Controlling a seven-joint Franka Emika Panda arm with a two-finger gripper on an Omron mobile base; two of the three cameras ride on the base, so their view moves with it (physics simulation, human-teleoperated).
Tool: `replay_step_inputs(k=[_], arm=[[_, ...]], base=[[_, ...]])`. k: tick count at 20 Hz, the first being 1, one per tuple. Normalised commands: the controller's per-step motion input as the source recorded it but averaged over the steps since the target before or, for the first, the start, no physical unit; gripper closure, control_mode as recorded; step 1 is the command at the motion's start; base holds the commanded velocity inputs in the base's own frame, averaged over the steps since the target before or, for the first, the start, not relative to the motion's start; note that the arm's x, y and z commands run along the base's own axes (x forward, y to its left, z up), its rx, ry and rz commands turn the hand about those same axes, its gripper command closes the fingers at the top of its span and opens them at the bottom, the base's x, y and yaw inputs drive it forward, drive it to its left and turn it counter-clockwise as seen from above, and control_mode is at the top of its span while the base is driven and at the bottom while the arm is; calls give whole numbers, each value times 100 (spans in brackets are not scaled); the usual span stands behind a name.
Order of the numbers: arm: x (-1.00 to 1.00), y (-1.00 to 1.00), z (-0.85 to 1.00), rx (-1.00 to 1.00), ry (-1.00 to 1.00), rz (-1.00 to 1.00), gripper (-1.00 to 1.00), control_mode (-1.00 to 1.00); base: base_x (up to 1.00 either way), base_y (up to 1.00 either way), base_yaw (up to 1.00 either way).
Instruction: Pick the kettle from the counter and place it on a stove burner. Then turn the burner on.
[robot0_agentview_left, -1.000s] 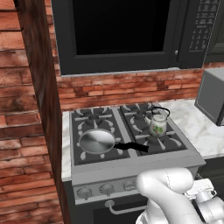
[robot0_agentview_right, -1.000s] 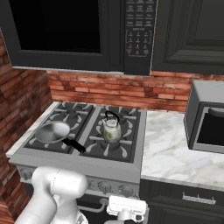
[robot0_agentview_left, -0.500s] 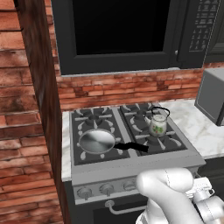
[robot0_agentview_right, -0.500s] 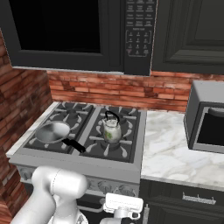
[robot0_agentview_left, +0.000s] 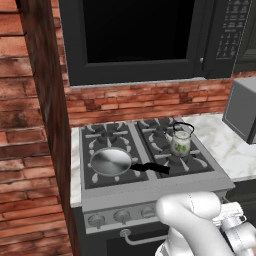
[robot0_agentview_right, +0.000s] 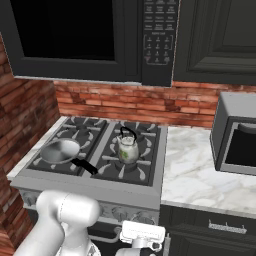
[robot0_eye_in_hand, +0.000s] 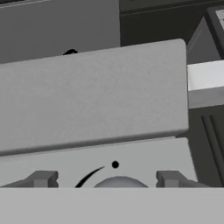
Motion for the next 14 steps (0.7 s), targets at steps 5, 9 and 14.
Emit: replay_step_inputs(k=[5, 9, 14], arm=[[0, 0, -62, 0, 0, 0, 100, -100], [0, 0, -63, 0, 0, 0, 100, -100], [0, 0, -8, 0, 0, 0, 100, -100]], base=[[0, 0, 0], [0, 0, 0], [0, 0, 0]])
